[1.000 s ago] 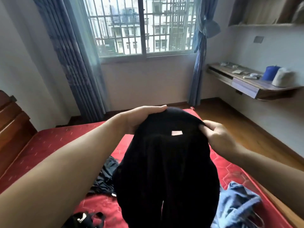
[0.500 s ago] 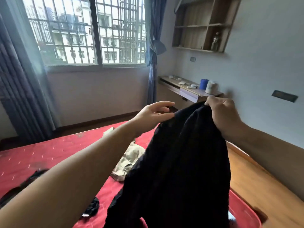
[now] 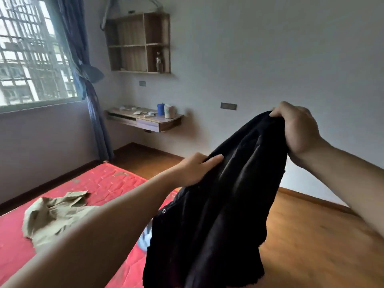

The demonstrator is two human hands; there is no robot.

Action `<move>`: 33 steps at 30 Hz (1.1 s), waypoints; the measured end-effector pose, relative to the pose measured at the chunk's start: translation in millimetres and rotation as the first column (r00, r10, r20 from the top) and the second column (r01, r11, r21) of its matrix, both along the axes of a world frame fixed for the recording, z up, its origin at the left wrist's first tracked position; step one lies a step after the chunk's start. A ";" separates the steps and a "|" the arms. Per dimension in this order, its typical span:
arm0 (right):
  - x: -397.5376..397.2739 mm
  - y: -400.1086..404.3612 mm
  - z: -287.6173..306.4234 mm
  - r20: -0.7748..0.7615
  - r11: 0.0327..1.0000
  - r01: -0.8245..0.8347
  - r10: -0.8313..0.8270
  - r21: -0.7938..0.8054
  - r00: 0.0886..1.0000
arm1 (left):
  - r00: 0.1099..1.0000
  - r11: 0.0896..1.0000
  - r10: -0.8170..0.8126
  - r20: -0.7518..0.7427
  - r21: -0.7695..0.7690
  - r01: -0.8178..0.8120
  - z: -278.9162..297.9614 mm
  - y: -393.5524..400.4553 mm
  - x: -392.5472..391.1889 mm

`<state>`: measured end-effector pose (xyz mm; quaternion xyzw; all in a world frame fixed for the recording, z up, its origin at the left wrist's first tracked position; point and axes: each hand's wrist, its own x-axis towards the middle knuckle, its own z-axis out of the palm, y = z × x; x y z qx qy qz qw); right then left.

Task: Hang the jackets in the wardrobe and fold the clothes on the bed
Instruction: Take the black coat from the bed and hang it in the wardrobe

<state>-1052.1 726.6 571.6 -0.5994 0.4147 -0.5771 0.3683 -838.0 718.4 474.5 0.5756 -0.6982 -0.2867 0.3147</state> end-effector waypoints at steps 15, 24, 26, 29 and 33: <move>-338.4 203.3 33.6 -0.388 0.833 0.551 -0.527 -0.058 0.756 | 0.812 0.831 -0.546 -0.206 -0.254 0.495 165.8 35.9 -376.9; -427.0 243.9 48.3 -0.306 0.503 0.856 -0.839 -0.119 0.450 | 0.344 0.350 -0.937 -0.061 -0.178 0.920 174.7 32.8 -491.4; -439.8 244.4 58.5 -0.308 0.396 0.902 -0.892 -0.173 0.332 | 0.215 0.216 -0.976 -0.025 -0.153 0.964 178.4 24.6 -518.4; -455.0 244.7 77.9 -0.311 0.254 0.938 -0.934 -0.235 0.175 | 0.112 0.096 -0.987 0.119 -0.138 0.986 183.5 7.6 -559.8; -464.5 249.4 103.3 -0.353 0.116 0.933 -0.935 -0.340 -0.013 | 0.118 0.035 -0.949 0.293 -0.272 0.962 183.0 -4.2 -614.8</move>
